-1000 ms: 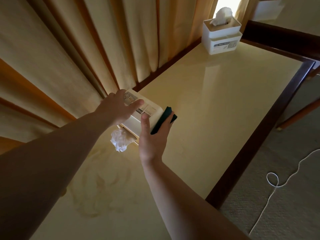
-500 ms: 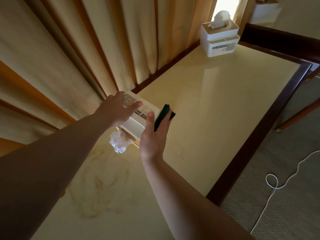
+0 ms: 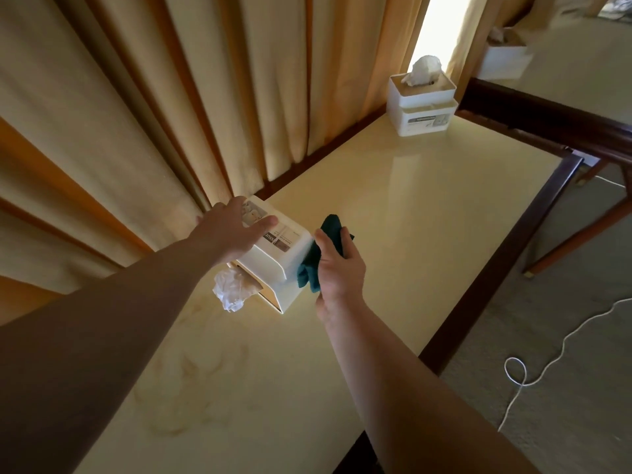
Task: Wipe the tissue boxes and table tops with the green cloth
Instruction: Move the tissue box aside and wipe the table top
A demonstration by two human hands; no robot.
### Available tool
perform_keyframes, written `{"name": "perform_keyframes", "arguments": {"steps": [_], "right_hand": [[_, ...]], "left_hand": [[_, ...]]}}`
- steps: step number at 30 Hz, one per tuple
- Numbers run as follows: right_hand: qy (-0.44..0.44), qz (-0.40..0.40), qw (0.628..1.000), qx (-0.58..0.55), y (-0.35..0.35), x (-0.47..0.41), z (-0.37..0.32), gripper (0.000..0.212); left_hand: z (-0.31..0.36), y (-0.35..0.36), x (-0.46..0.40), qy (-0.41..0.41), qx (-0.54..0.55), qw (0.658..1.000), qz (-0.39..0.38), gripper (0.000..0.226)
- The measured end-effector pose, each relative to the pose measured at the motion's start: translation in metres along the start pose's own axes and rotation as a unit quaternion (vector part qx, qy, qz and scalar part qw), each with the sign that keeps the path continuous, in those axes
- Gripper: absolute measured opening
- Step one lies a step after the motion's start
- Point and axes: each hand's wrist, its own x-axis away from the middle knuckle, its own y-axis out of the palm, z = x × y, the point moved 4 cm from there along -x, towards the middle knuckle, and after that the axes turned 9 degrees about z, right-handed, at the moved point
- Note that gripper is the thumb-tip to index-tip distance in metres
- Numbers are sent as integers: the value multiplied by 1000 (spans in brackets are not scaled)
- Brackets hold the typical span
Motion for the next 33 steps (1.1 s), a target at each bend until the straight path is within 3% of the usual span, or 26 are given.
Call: {"name": "perform_keyframes", "arguments": {"steps": [3,5,7,9,13,15,17,19,21,23,26,28,30,33], "right_hand": [[18,-37,999,17,-7,-6,-14,53],[21,-43,999,26,-15,-11,-21,37],[10,-43,998,44,-24,-20,-28,39],[-49,-33,992,114,-35,-31,-39,54],[-198,-33,932,302,-51,-46,-60,53],[-286,-51,856,428,-55,-57,-57,60],[-360,-98,725,579,-56,-72,-39,63],[-369,-123,614,687,-62,-82,-17,62],[-365,-123,572,724,-69,-83,-6,61],[-389,-112,570,715,-73,-85,-1,59],[-408,-94,565,711,-71,-87,-4,55],[-405,-92,568,710,-66,-88,-7,50],[-404,-84,596,689,-63,-89,-9,44],[-396,-54,665,631,-61,-87,-9,40]], "left_hand": [[3,-2,2,4,-8,1000,0,114],[2,-3,2,-4,0,1000,-9,119],[1,-3,3,-11,8,1000,-17,122],[2,-4,5,-14,9,1000,-18,117],[6,-8,8,-12,8,1000,-25,112],[6,-9,8,-9,14,999,-32,110],[4,-9,6,-7,13,999,-42,105],[3,-11,2,-2,16,999,-50,105],[3,-13,-4,12,-4,998,-62,111],[8,-16,-6,24,-39,997,-65,118],[22,-25,4,14,-16,1000,-18,105],[29,-25,13,49,-15,999,-17,107],[31,-19,19,100,-61,992,-50,113],[28,-18,20,108,-88,989,-56,114]]}}
